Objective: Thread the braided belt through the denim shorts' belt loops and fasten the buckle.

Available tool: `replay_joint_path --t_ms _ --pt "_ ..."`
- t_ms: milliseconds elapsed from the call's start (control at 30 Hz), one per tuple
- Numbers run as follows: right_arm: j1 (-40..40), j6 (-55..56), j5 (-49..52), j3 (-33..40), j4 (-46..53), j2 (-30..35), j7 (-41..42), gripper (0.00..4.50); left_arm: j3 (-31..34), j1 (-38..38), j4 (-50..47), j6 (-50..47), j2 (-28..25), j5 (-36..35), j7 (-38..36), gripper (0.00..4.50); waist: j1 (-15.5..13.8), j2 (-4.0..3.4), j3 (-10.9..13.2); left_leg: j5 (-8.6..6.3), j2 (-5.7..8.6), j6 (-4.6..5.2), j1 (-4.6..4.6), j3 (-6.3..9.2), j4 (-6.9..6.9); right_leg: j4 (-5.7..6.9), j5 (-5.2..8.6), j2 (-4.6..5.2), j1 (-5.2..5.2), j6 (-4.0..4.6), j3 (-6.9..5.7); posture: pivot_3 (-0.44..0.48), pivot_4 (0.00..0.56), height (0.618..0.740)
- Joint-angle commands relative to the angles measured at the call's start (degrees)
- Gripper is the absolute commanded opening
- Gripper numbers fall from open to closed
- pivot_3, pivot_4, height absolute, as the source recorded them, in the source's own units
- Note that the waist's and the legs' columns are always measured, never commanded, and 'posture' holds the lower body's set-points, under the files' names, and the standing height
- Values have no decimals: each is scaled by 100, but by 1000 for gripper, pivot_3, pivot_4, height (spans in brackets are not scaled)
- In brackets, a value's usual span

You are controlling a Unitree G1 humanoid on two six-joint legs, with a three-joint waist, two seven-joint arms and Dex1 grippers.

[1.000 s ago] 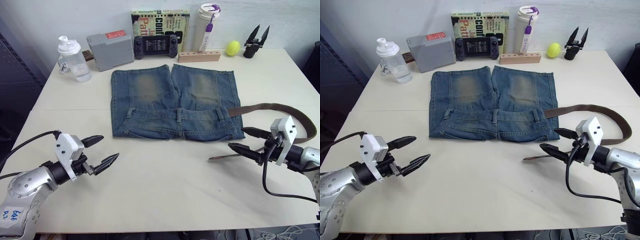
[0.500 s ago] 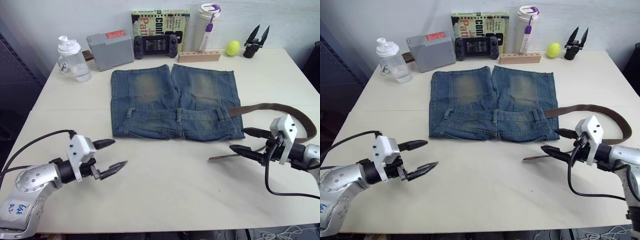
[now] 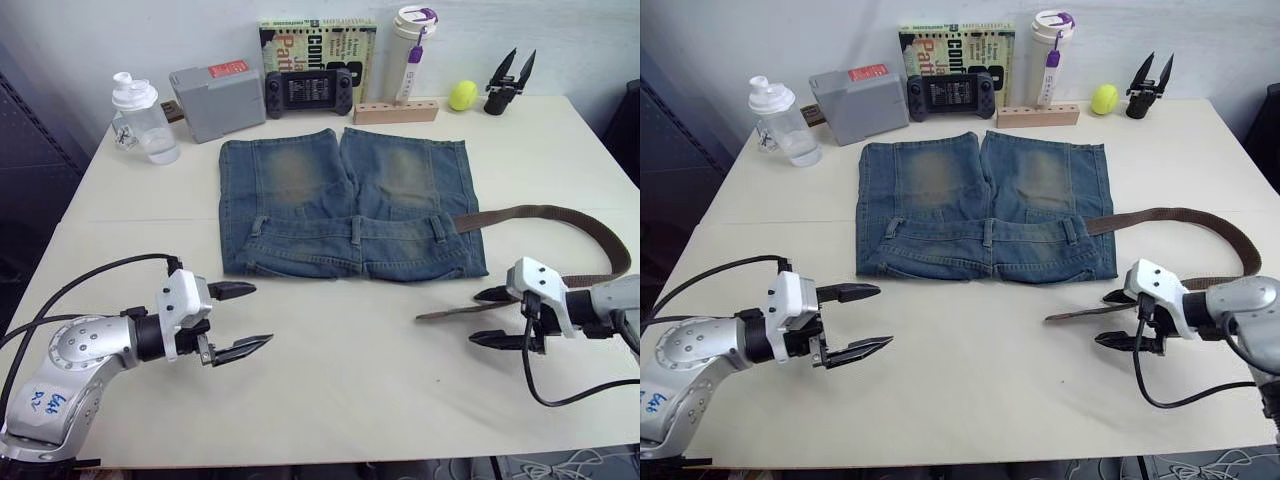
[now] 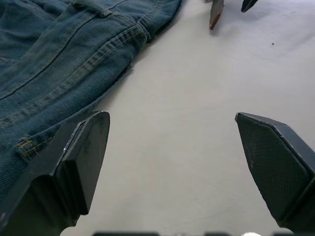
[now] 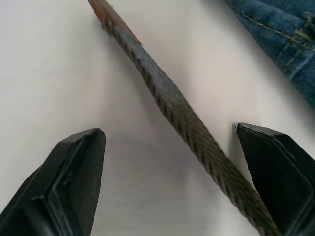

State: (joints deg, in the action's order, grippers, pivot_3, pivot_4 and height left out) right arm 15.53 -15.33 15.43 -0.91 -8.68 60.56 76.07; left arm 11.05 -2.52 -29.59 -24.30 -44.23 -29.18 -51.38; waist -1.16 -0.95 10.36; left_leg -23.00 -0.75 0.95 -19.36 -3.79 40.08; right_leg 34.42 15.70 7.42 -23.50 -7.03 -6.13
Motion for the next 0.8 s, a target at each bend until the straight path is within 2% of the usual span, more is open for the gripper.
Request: replay_joint_path --t_ms 33,167,200,233,267,333,433,533,633,700,800 --pt "338 773 -584 -297 -682 -65 34 3963 42 -127 -366 -19 91 -178 92 4500 1 1 0 0 -1 0 1 1 1 0 0 -1 1 0 0 0 150 726" --pt "388 974 -489 -327 -820 -107 361 2456 126 -101 -399 -110 100 -290 138 4500 -15 1 0 0 -6 0 2 2 7 -1 0 1 11 0 -8 0 150 726" --pt "383 985 -453 -323 -805 -110 428 1851 136 -82 -375 -110 86 -298 128 4500 -14 1 0 0 -6 0 1 3 6 -2 0 1 11 0 -11 0 150 726" --pt "376 993 -432 -313 -786 -115 464 1509 142 -61 -348 -107 73 -300 118 4500 -13 1 0 0 -6 0 1 4 6 -2 0 0 12 0 -11 0 150 726" --pt "367 1013 -408 -297 -756 -128 496 903 142 -23 -308 -101 64 -306 106 4500 -13 1 0 0 -6 0 1 4 6 -2 0 0 11 0 -12 0 150 726" --pt "326 1063 -353 -253 -647 -165 540 39 132 94 -212 -96 51 -327 82 4500 -11 1 0 0 -6 0 1 4 7 -2 0 0 12 0 -12 0 150 726" --pt "197 1252 -256 -195 -276 -201 593 39 210 439 -51 -315 136 -683 124 4500 -16 1 0 0 -5 -1 1 4 9 -1 0 0 13 0 -14 0 150 726" --pt "146 617 178 -133 766 -263 539 39 298 1092 381 -662 143 -1156 72 4500 -13 0 0 1 -7 -1 1 9 9 2 0 0 12 0 -15 0 150 726" --pt "296 -231 693 -124 1967 -445 259 39 -118 2075 976 -683 174 -1009 -97 4500 -16 -1 1 2 -2 -3 0 18 15 11 0 -1 10 0 -15 0 150 726" --pt "487 -504 772 -240 2423 -598 65 39 -542 2503 1064 -760 320 -994 -299 4500 -15 0 1 2 -3 -4 -4 20 19 11 0 -4 9 0 -16 0 150 726" --pt "743 -612 666 -484 2766 -785 -116 39 -921 2825 925 -1206 639 -1476 -458 4500 -14 -1 1 1 0 -5 1 20 14 9 0 0 10 0 -18 0 150 726"
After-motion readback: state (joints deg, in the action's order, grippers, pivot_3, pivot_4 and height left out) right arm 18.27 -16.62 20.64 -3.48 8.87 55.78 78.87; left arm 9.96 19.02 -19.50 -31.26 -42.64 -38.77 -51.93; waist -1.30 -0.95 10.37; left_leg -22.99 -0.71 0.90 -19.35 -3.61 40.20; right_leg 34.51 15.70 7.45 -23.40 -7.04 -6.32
